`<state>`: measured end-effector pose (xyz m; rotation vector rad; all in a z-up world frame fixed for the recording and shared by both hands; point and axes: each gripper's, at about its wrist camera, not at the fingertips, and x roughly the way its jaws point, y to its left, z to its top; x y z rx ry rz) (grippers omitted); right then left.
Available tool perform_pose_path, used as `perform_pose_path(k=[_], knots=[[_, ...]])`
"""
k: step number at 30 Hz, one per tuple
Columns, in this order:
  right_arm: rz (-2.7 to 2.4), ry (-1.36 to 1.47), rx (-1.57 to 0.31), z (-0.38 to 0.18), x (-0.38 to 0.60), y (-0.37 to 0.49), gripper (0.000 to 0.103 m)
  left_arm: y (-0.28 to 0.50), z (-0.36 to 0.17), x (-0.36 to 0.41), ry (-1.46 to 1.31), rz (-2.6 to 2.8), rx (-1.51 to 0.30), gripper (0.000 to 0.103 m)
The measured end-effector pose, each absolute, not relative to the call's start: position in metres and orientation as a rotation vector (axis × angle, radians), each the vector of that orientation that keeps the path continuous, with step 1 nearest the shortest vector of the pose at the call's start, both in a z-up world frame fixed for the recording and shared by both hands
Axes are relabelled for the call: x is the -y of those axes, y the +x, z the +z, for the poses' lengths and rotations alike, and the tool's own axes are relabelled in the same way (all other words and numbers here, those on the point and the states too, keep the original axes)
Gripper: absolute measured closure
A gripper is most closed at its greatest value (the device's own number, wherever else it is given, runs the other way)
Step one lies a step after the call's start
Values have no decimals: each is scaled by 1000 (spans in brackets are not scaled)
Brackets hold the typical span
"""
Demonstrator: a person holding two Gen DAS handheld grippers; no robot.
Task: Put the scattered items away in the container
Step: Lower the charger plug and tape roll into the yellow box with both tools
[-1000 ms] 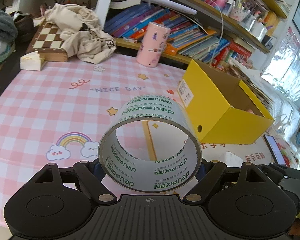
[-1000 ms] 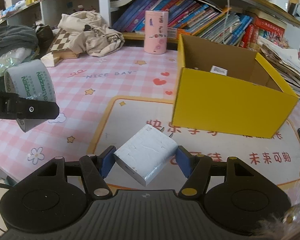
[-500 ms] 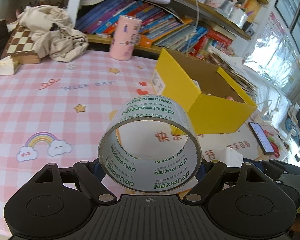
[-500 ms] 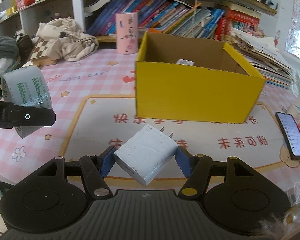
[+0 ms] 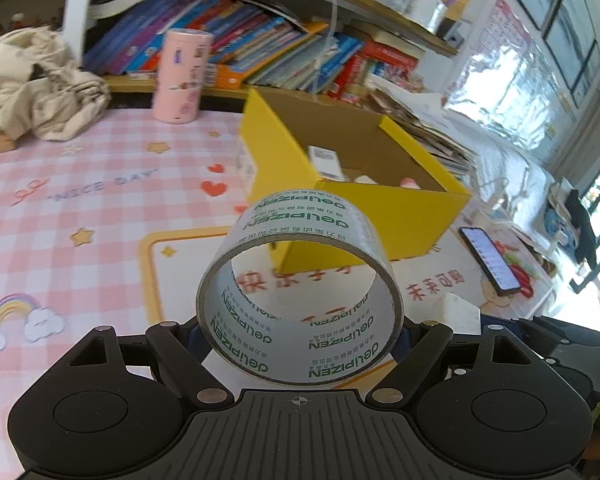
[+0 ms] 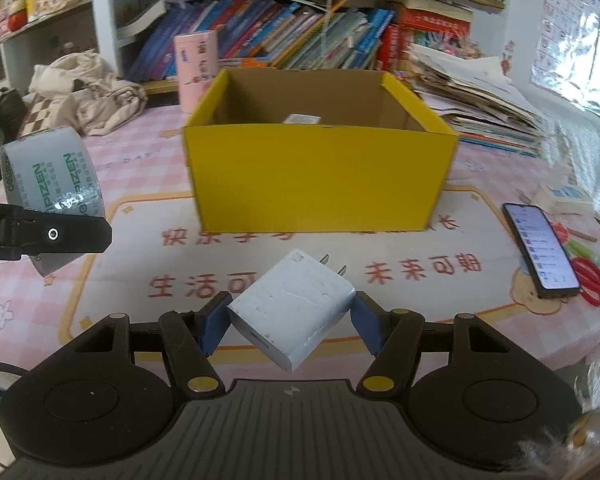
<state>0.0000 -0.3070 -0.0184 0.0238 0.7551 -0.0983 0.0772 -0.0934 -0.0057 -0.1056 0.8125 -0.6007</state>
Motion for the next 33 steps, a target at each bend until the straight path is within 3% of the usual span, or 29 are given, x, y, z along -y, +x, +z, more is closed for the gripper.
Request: perform_pose_path(k=[17,33], knots=[[-138,41,-701,-5,362,1,40,79,14,161,-15,-710,-729,19],[14,-18,-467,41,401,59,40,124,51,203,-18,-614,-607,19]])
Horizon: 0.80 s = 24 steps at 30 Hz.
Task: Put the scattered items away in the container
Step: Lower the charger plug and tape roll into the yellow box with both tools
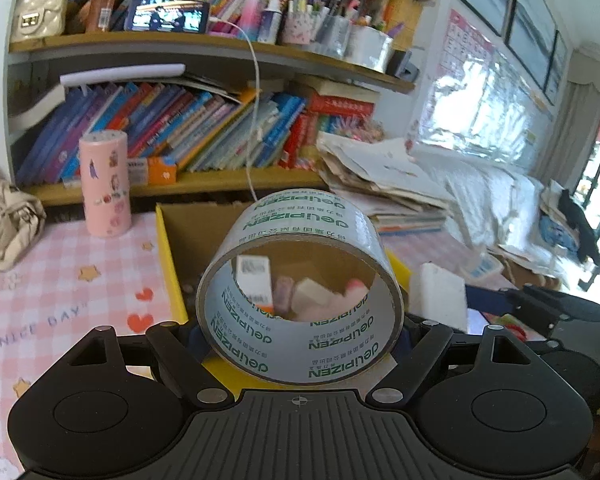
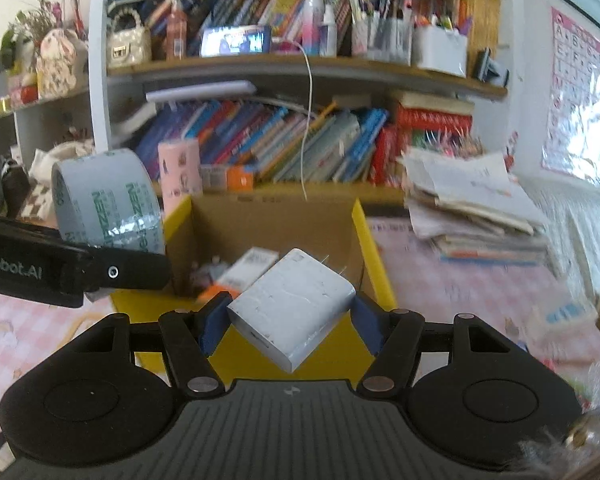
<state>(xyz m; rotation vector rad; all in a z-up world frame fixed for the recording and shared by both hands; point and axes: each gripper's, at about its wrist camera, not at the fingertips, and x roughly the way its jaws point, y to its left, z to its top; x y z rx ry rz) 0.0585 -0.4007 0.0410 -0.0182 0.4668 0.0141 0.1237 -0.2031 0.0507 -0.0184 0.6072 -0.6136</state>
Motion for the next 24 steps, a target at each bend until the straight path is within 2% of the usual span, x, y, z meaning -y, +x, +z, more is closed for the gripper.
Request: perform_pose_path(k=[16,24], knots=[[183,-75,-438,39,427,132,40,176,46,234,28,-457,-646,19],[264,-129,-540,22,428,181,40,214,30,248,86,-407,-683,19]])
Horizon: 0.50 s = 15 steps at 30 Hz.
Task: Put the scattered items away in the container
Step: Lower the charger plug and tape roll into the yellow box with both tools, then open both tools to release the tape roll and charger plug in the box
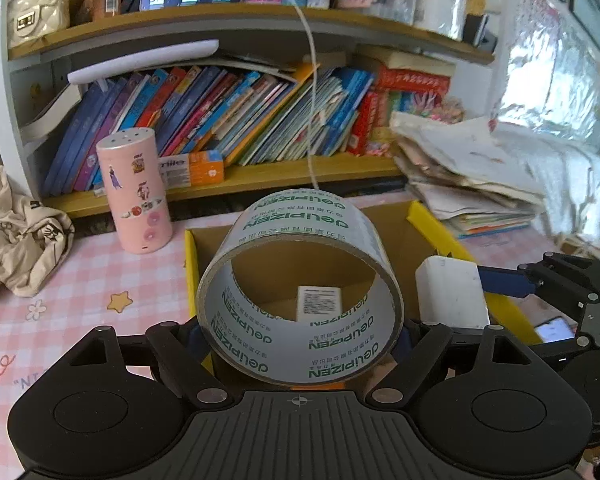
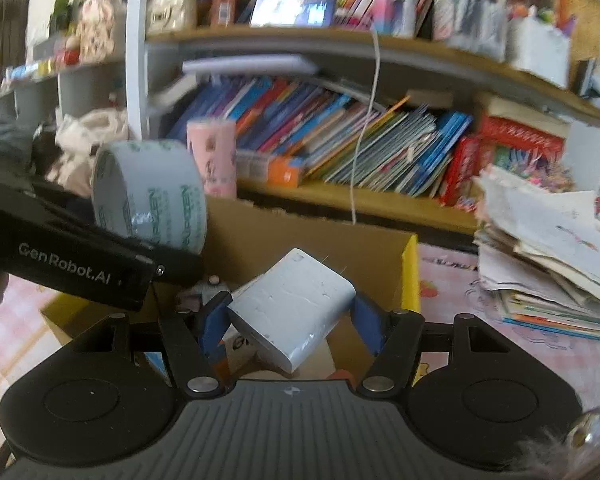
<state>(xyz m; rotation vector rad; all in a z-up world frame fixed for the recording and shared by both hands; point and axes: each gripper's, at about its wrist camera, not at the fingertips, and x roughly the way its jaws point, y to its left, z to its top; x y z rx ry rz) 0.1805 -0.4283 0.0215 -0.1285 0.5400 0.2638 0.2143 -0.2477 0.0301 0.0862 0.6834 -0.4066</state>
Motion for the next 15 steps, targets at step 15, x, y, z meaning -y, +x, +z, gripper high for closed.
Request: perform_pose_path(k=[15], knots=[[417,-220,-770,-7,420,223,40,247,-7,274,199,-444,-814,20]])
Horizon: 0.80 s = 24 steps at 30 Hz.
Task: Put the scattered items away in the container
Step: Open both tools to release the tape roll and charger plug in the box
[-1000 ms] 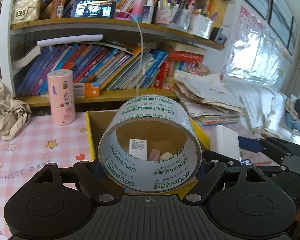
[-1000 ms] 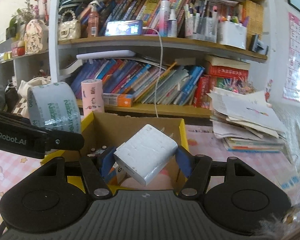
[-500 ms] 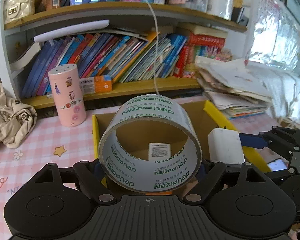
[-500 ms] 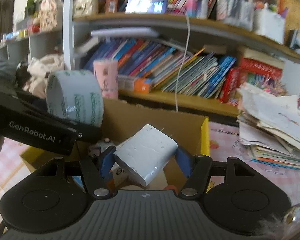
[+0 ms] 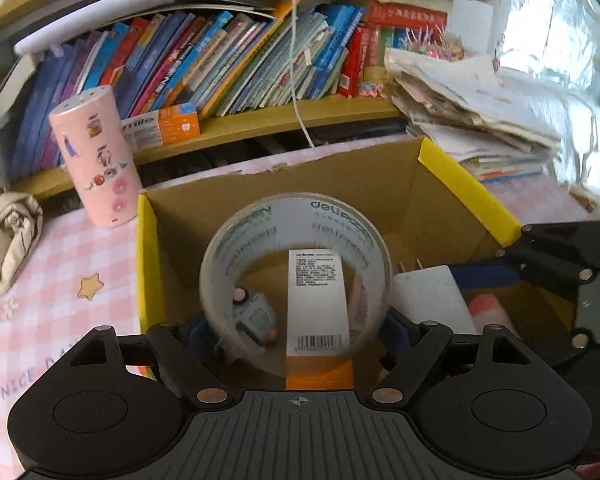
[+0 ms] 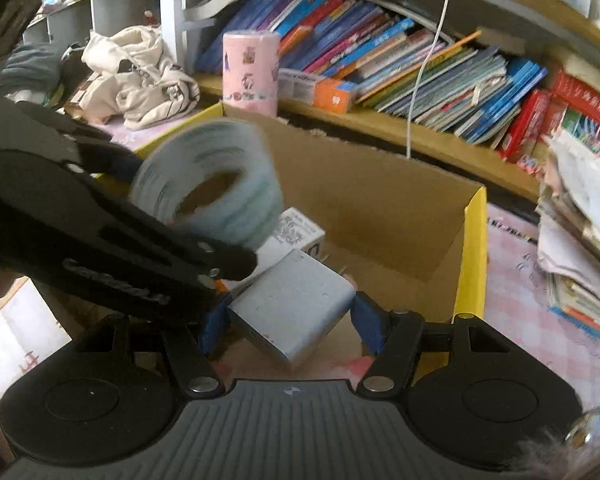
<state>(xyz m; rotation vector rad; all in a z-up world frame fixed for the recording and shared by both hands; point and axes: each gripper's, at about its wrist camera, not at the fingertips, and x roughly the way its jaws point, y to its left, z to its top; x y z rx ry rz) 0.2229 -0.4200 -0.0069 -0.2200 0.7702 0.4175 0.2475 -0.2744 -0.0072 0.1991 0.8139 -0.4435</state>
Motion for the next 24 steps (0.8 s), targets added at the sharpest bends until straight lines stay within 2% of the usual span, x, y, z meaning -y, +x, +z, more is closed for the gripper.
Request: perform_pose_path(k=[7,13,16,20,21,23,24], knots=[[424,-213,-800,-7,420,225,40,247,-7,276,213,-440,-819,18],[415,-205,-794,-6,421,223,40,237,1,270,173,-421,-795,8],[410,-196,-792,-6,421,223,39,228,6,266,177,-403,-761,7],[399,-178,-776,-2,419,219,31,217,13,258,161,-390,-716,4],[391,-177,-766,-1,418,218,25,214,15,256,154,-388,-704,4],[378,-171,-744,2,417,214,18,207,19,253,145,-368,-676,2],[378,-167,-733,3,417,212,18,204,22,252,141,-355,-656,1]])
